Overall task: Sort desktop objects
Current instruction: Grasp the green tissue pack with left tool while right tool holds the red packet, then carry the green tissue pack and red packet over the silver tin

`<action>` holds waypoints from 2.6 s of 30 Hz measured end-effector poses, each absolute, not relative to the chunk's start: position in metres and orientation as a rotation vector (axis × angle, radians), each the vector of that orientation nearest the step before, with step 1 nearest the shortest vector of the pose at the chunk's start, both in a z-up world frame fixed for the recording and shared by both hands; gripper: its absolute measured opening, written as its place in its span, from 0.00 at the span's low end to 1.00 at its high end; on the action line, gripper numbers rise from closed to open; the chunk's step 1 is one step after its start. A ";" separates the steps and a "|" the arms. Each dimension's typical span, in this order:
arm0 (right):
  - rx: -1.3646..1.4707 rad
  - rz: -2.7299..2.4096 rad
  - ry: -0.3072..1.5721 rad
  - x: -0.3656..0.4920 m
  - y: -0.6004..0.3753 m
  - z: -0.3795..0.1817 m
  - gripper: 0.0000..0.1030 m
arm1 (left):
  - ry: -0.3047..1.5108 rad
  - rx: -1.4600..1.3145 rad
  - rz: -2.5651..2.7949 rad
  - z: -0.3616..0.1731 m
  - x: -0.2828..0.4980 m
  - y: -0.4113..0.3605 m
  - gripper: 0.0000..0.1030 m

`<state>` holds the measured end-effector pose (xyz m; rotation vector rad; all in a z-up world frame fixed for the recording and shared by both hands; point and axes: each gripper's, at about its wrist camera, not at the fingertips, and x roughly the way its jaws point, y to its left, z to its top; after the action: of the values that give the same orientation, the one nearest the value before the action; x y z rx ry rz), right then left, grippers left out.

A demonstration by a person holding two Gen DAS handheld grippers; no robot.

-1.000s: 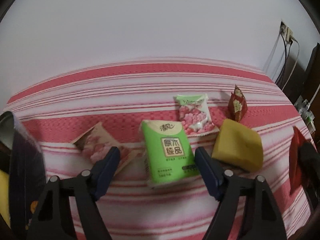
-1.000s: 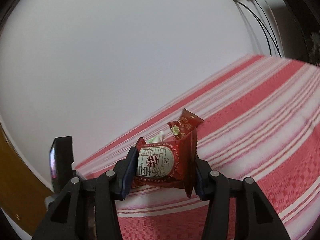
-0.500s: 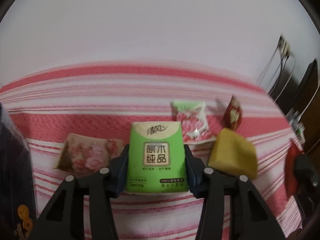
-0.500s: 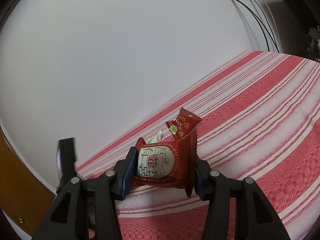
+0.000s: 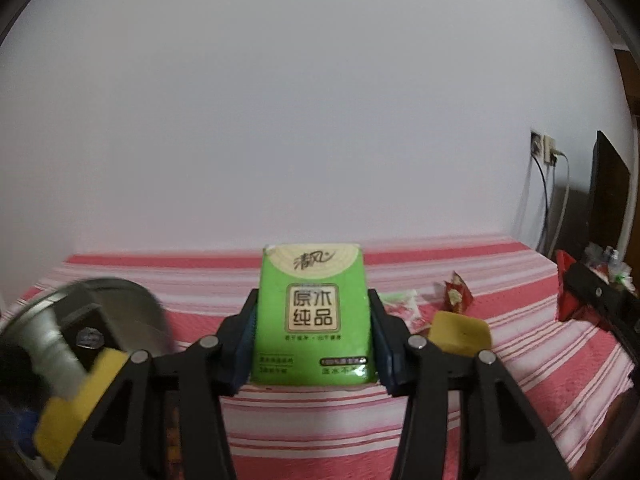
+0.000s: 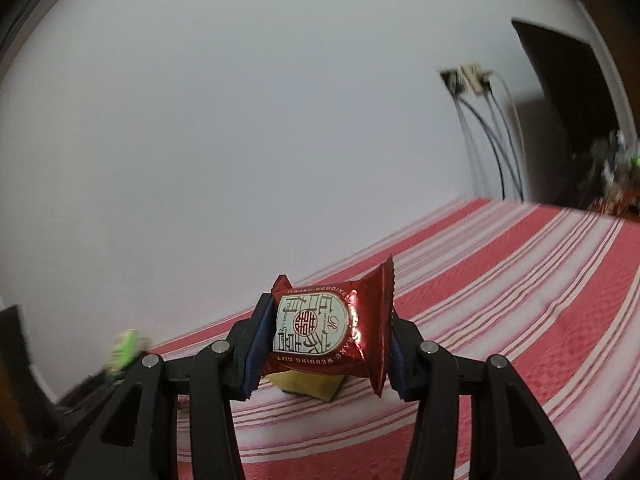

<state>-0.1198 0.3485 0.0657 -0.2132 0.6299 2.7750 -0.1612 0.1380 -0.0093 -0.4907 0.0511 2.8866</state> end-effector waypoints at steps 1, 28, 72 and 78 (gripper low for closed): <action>-0.200 2.776 0.600 -0.119 0.344 0.067 0.51 | 0.065 -0.445 2.917 -0.006 -0.155 0.133 0.47; -0.069 2.881 0.235 -0.100 0.260 0.088 0.51 | 0.106 -0.344 2.993 -0.005 -0.126 0.094 0.47; -0.150 3.295 0.124 -0.146 0.083 0.093 0.51 | -0.093 -0.442 3.327 -0.003 -0.103 -0.055 0.47; -0.208 3.362 0.164 -0.169 0.068 0.106 0.51 | -0.133 -0.579 3.377 -0.005 -0.115 -0.075 0.47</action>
<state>-0.1687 0.0682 0.1056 -0.2076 0.1637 3.3622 -0.1146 -0.0747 -0.0050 -0.5794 -0.1325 3.3765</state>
